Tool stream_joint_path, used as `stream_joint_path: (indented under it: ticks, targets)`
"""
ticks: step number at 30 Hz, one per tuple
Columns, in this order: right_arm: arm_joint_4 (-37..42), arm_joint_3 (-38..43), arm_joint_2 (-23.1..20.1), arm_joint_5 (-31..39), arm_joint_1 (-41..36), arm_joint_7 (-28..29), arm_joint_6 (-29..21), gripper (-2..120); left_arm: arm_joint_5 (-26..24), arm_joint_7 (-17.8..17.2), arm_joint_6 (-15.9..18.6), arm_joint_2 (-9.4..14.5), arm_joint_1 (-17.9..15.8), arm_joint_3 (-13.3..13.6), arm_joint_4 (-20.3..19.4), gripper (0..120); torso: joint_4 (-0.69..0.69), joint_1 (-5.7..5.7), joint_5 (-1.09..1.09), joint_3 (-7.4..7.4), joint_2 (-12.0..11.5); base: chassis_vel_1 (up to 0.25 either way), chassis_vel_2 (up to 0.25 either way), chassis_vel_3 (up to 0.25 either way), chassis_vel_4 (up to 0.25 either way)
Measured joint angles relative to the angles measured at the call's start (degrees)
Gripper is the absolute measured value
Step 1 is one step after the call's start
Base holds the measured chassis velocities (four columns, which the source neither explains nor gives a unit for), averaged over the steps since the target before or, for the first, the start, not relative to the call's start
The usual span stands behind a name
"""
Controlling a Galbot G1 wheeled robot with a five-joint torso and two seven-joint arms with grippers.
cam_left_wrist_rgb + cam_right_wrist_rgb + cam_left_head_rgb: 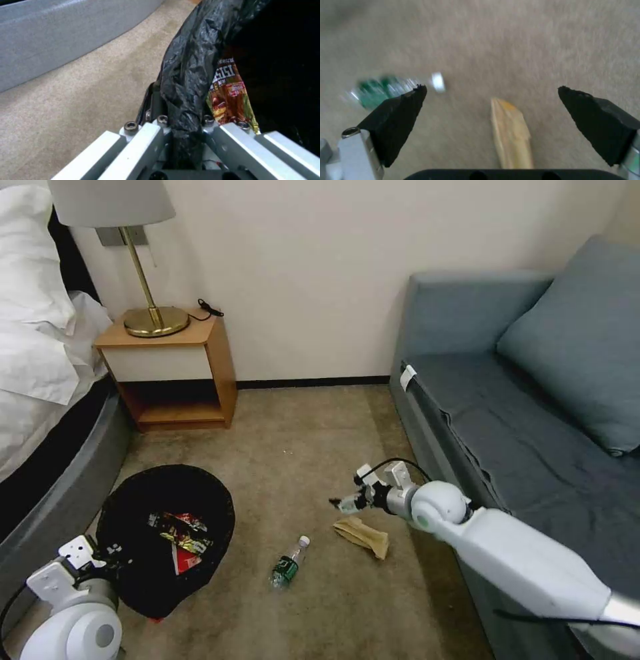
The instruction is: Pick up the trash bin, then pick up the garbage on the floor and place it into the trash bin.
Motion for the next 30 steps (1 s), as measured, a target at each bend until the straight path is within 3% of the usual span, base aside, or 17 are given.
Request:
stream_joint_path:
  ticks: [3, 5, 14, 30]
  targets:
    - [-2.82, -2.25, 0.83, -2.48, 1.79, -1.67, 0.21, 100, 0.19, 0.02, -0.05, -0.08, 0.03, 0.00, 0.02, 1, 0.01, 0.00, 0.00, 0.00, 0.00, 0.000, 0.000, 0.000, 0.000]
    - [-8.95, -5.77, 2.45, -6.58, 4.26, -5.32, 2.71, 100, 0.63, 0.11, -0.10, -0.24, 0.02, 0.08, 0.26, 1, 0.01, -0.01, 0.01, 0.00, 0.00, 0.000, 0.000, 0.000, 0.000]
    - [-24.39, -9.94, 7.67, -12.37, 6.72, -9.48, 9.51, 100, 1.84, 0.21, -0.32, -0.67, 0.28, 0.29, 0.50, 1, 0.00, 0.00, -0.01, -0.01, 0.00, 0.000, 0.000, 0.000, 0.000]
    - [-31.76, -9.31, 12.78, -16.74, 2.76, -8.46, 14.90, 98, 2.22, 0.30, -0.58, -0.61, 0.44, -0.13, 0.73, 1, 0.00, 0.00, -0.01, -0.01, 0.00, 0.000, 0.000, 0.000, 0.000]
